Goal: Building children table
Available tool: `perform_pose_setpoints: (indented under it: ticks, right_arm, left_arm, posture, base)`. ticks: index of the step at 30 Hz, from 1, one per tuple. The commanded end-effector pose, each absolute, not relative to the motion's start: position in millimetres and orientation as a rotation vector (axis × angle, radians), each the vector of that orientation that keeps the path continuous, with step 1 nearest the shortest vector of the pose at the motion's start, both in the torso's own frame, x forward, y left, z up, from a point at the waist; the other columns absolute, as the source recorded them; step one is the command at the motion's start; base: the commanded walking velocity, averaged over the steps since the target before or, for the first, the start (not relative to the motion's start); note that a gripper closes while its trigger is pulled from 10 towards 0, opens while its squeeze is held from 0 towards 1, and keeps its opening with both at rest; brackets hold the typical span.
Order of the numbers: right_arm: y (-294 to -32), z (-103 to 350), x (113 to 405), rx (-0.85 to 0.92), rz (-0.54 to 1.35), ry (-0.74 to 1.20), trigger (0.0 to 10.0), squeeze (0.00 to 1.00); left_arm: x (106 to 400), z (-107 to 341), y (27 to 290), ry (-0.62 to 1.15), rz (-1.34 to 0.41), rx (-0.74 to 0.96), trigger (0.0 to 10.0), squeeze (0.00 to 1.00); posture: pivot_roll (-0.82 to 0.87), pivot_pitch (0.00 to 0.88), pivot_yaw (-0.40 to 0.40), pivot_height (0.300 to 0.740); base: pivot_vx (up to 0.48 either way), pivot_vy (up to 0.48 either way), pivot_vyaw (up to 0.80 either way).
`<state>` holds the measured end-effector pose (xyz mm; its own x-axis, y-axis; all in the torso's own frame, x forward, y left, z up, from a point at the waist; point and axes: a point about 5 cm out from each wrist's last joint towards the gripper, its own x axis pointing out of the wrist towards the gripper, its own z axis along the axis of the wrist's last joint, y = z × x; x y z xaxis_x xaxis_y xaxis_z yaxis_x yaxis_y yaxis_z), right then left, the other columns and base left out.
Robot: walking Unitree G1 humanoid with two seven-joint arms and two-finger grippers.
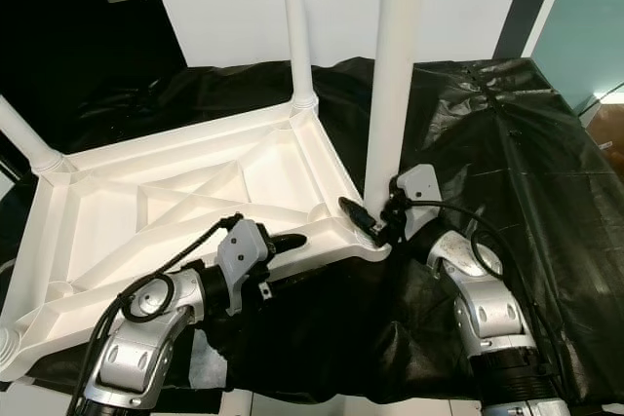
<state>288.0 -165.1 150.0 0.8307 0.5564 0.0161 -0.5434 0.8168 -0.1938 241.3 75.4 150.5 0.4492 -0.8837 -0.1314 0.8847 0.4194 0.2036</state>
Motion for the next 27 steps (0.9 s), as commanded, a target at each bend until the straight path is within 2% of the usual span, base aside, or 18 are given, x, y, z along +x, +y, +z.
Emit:
perform_pose_setpoints:
  ticks: [1, 3, 4, 13, 16, 19, 23, 27]
  right_arm:
    - [-167, 129, 282, -0.189, 0.495, 0.014, 5.8, 0.0]
    - [-167, 129, 282, -0.193, 0.479, 0.012, 5.8, 0.0]
    - [-168, 129, 283, -0.189, 0.414, 0.013, 9.8, 0.0]
    - [-164, 128, 279, -0.149, 0.297, 0.007, 10.0, 0.0]
    - [-154, 129, 276, -0.092, 0.135, -0.026, 10.0, 0.0]
    - [-152, 129, 275, -0.087, 0.102, -0.029, 10.0, 0.0]
    - [-141, 133, 277, -0.043, -0.062, -0.043, 10.0, 0.0]
    - [-134, 132, 277, -0.05, -0.056, -0.04, 10.0, 0.0]
  left_arm:
    - [247, 148, 78, 0.0, -0.989, 0.258, 10.0, 0.0]
    - [248, 148, 78, 0.001, -0.99, 0.259, 10.0, 0.0]
    - [247, 148, 77, 0.0, -0.994, 0.256, 10.0, 0.0]
    - [246, 148, 77, 0.002, -0.998, 0.255, 10.0, 0.0]
    - [247, 148, 78, 0.001, -0.994, 0.259, 10.0, 0.0]
    - [248, 149, 78, -0.001, -0.991, 0.261, 10.0, 0.0]
    - [249, 149, 76, -0.008, -0.981, 0.253, 10.0, 0.0]
    - [248, 149, 74, -0.009, -0.982, 0.25, 10.0, 0.0]
  posture:
    - [-0.09, 0.036, 0.052, 0.74]
    - [-0.09, 0.036, 0.052, 0.74]
    - [-0.08, 0.036, 0.053, 0.74]
    - [-0.08, 0.035, 0.058, 0.74]
    - [-0.09, 0.036, 0.054, 0.74]
    - [-0.09, 0.036, 0.054, 0.74]
    - [-0.09, 0.034, 0.054, 0.74]
    - [-0.09, 0.032, 0.056, 0.74]
  base:
    - [0.0, 0.0, 0.0]
    - [0.0, 0.0, 0.0]
    - [0.0, 0.0, 0.0]
    - [0.0, 0.0, 0.0]
    - [0.0, 0.0, 0.0]
    - [0.0, 0.0, 0.0]
    - [0.0, 0.0, 0.0]
    - [0.0, 0.0, 0.0]
